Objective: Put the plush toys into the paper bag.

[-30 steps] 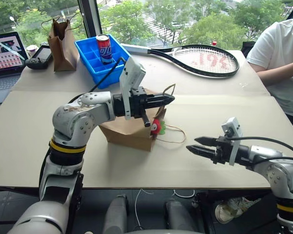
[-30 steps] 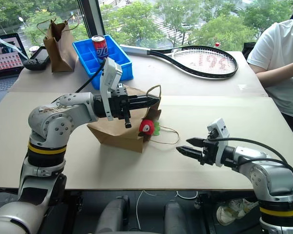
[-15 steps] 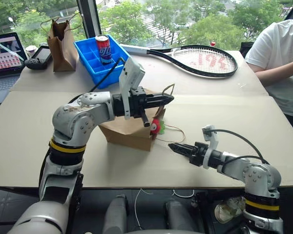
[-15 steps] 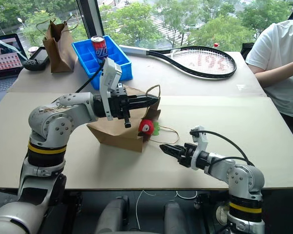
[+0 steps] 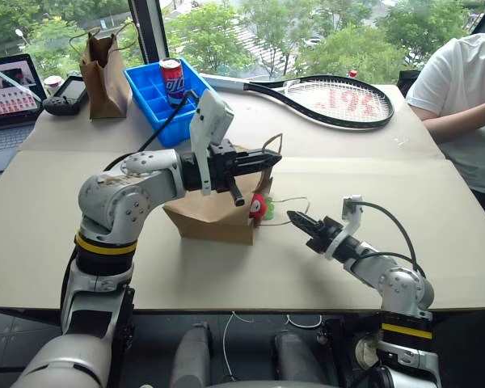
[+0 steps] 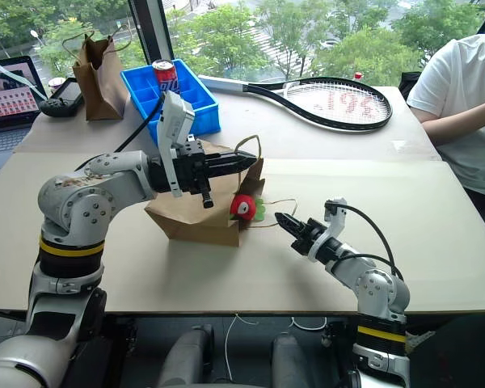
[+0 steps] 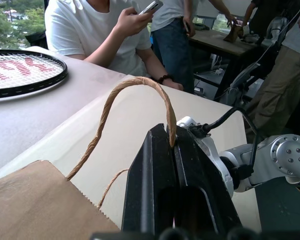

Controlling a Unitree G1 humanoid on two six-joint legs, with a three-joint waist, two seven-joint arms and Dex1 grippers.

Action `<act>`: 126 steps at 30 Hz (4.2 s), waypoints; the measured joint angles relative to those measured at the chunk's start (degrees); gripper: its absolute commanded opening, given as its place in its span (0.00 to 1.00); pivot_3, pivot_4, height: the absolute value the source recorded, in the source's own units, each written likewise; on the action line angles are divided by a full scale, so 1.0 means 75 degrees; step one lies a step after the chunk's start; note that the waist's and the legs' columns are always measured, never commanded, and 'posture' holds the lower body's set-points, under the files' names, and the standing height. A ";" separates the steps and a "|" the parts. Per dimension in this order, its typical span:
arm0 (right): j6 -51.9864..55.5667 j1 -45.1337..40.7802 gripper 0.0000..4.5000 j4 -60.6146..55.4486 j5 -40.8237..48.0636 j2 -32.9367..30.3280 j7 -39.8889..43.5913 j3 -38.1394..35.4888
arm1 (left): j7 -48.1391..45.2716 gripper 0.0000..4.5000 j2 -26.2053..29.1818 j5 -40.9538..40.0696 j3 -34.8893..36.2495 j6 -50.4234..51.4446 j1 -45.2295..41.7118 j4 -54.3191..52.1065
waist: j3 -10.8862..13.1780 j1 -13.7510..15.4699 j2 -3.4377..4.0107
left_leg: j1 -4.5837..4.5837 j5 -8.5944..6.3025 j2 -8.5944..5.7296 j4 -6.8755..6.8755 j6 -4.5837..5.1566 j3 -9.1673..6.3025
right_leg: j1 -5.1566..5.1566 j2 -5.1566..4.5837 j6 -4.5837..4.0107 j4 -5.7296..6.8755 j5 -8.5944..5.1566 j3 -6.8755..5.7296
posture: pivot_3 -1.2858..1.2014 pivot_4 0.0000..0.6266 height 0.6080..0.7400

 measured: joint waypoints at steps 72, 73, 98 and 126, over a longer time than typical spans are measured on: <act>-0.1482 -0.1275 0.01 -0.2755 -0.2256 -0.3436 0.0900 0.3661 | -0.0776 1.00 0.1221 0.0102 0.1339 -0.1301 0.3572 -0.1401 | 0.0012 0.0059 -0.0008 | -0.0066 0.0031 0.0006 -0.0005 0.0058 0.0066 | -0.0120 0.0004 -0.0035 0.0010 0.0024 0.0072 | 0.52 0.24 1.00; -0.1488 -0.1318 0.01 -0.2742 -0.2361 -0.3342 0.0889 0.3724 | -0.0775 1.00 0.1219 0.0072 0.1257 -0.1295 0.3569 -0.1484 | 0.0012 0.0045 -0.0008 | -0.0066 0.0032 0.0007 -0.0005 0.0057 0.0067 | -0.0120 0.0004 -0.0036 0.0011 0.0025 0.0072 | 0.52 0.24 1.00; -0.1180 -0.1357 0.01 -0.2625 -0.3175 -0.2259 0.0770 0.3870 | -0.0926 1.00 0.1587 -0.0219 0.0813 -0.1301 0.3865 -0.1942 | 0.0011 0.0022 -0.0008 | -0.0065 0.0026 0.0008 -0.0008 0.0049 0.0068 | -0.0121 0.0004 -0.0036 0.0015 0.0025 0.0073 | 0.52 0.24 1.00; -0.0868 -0.1424 0.00 -0.2792 -0.3178 -0.1509 0.0794 0.4120 | 0.0688 0.02 0.0448 0.0439 0.0248 -0.1305 0.3221 -0.1439 | 0.0010 0.0023 -0.0009 | -0.0064 0.0029 0.0008 -0.0006 0.0052 0.0070 | -0.0119 0.0007 -0.0029 0.0019 0.0030 0.0074 | 0.52 0.24 1.00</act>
